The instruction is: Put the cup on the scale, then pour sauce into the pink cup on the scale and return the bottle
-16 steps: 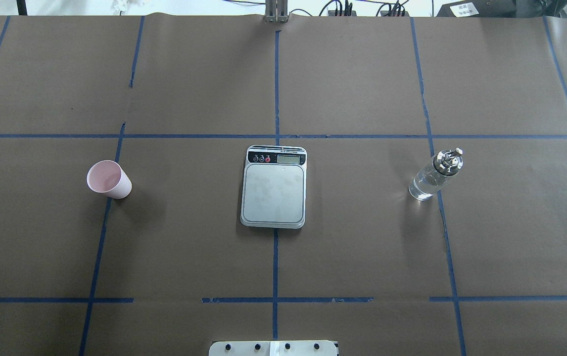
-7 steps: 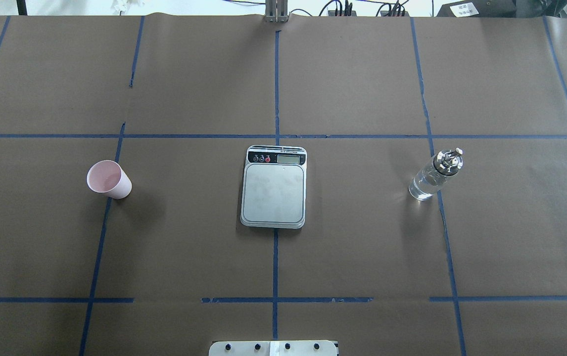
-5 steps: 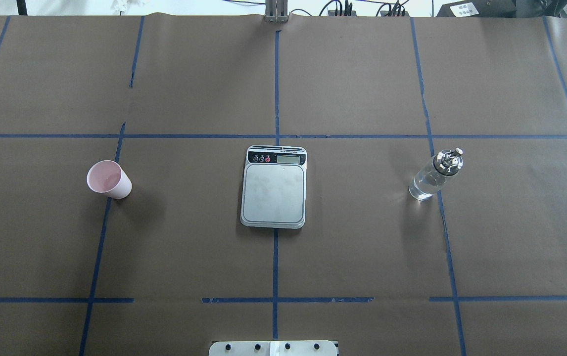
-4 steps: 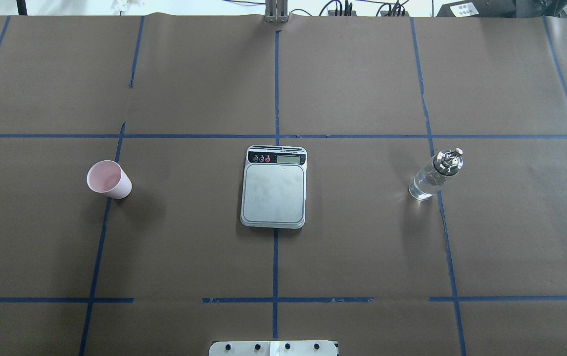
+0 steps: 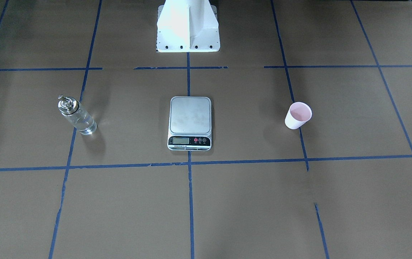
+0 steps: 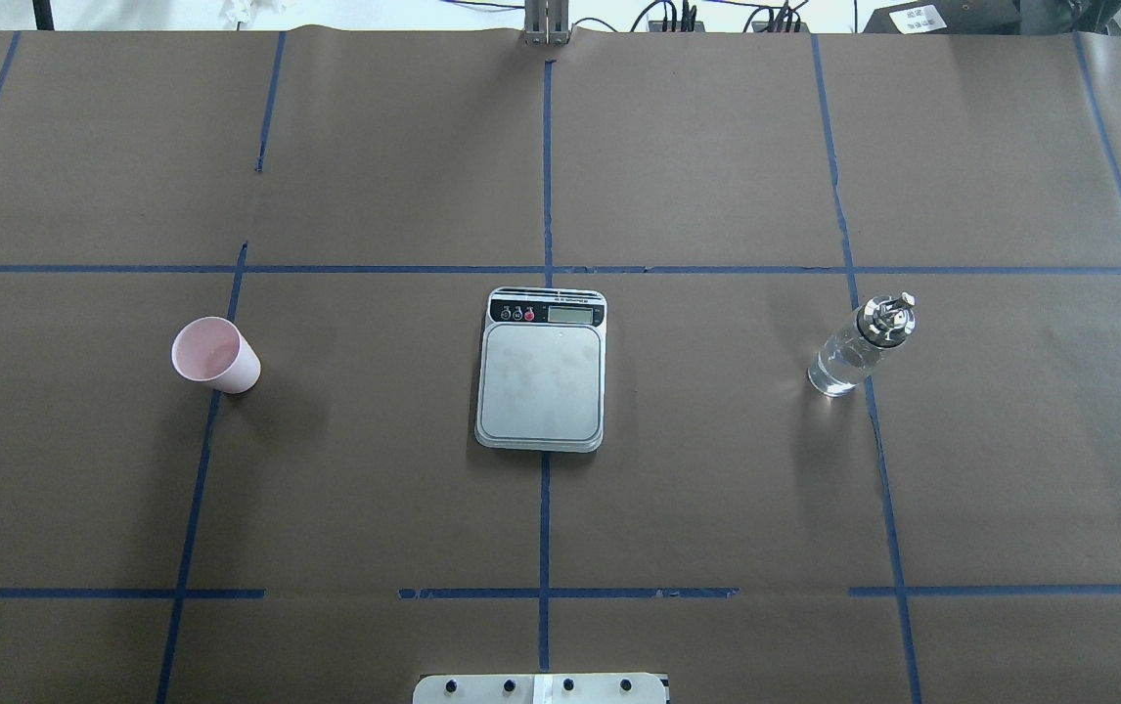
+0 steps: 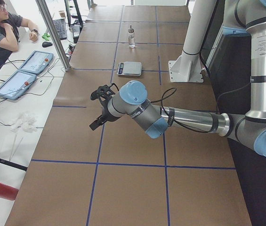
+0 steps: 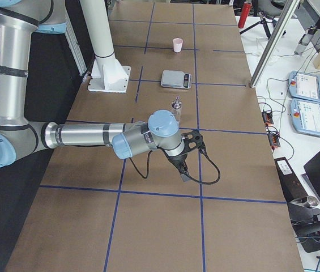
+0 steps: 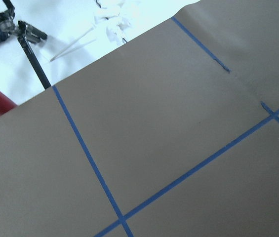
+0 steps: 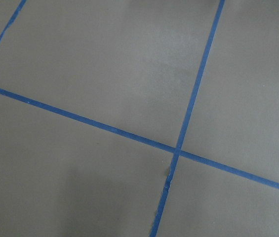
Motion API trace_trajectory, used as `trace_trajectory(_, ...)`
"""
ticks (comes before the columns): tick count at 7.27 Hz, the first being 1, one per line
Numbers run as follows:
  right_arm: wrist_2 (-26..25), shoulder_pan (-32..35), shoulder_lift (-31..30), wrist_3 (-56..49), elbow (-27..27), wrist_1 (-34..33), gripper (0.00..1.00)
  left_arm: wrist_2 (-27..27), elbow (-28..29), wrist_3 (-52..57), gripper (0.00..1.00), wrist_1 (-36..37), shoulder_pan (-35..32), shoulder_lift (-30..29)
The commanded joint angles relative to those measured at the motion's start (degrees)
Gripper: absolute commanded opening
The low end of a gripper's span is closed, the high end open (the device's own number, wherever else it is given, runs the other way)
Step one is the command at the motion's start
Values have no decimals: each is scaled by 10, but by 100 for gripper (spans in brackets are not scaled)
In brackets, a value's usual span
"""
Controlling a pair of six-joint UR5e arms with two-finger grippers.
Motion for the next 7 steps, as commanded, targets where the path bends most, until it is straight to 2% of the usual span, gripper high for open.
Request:
trace_trajectory(1, 6, -1, 0, 13, 8, 1, 100, -9, -3, -102, 100, -12, 65, -3)
trace_trajectory(2, 6, -1, 0, 15, 7, 1, 100, 14, -20, -212, 100, -13, 110, -3)
trace_trajectory(5, 5, -2, -2, 15, 7, 1, 100, 104, -83, -404, 100, -14, 214, 2)
trace_trajectory(6, 6, -1, -3, 15, 8, 1, 100, 165, -98, -493, 100, -14, 281, 2)
trace_trajectory(7, 5, -2, -3, 14, 7, 1, 100, 239, -113, -581, 91, -9, 357, 0)
